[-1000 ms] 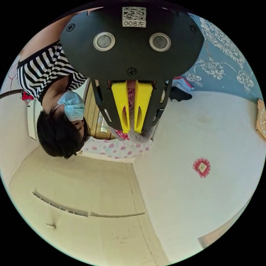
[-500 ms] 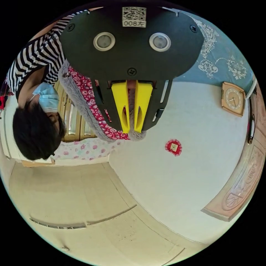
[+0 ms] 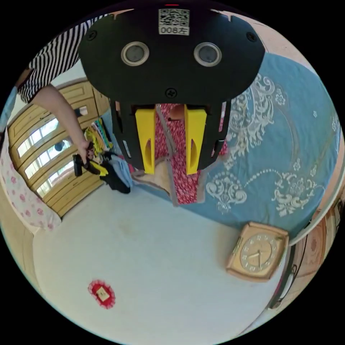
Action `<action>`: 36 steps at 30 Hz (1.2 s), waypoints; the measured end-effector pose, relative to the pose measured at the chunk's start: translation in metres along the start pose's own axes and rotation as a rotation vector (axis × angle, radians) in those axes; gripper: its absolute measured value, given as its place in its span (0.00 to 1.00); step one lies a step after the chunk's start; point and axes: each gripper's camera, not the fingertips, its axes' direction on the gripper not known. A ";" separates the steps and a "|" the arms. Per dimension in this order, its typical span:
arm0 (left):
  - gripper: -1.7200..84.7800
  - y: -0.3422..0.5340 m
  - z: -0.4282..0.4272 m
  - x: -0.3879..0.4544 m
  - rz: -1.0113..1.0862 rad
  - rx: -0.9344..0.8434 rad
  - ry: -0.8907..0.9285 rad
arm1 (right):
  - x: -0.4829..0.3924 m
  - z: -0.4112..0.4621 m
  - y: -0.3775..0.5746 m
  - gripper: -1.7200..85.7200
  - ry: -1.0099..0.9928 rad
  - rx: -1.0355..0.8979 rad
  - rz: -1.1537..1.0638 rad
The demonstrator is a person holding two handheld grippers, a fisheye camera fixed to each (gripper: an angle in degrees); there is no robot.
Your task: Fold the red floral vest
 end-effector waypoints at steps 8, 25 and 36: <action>0.21 0.123 0.094 0.012 0.107 -0.390 0.005 | 0.026 0.107 0.070 0.12 0.097 -0.316 0.008; 0.16 0.096 0.194 0.031 0.474 -0.500 -0.269 | -0.047 0.319 -0.071 0.12 -0.016 -0.453 -0.130; 0.07 0.063 0.126 -0.029 0.305 -0.293 -0.110 | -0.099 0.406 -0.113 0.03 -0.027 -0.466 -0.093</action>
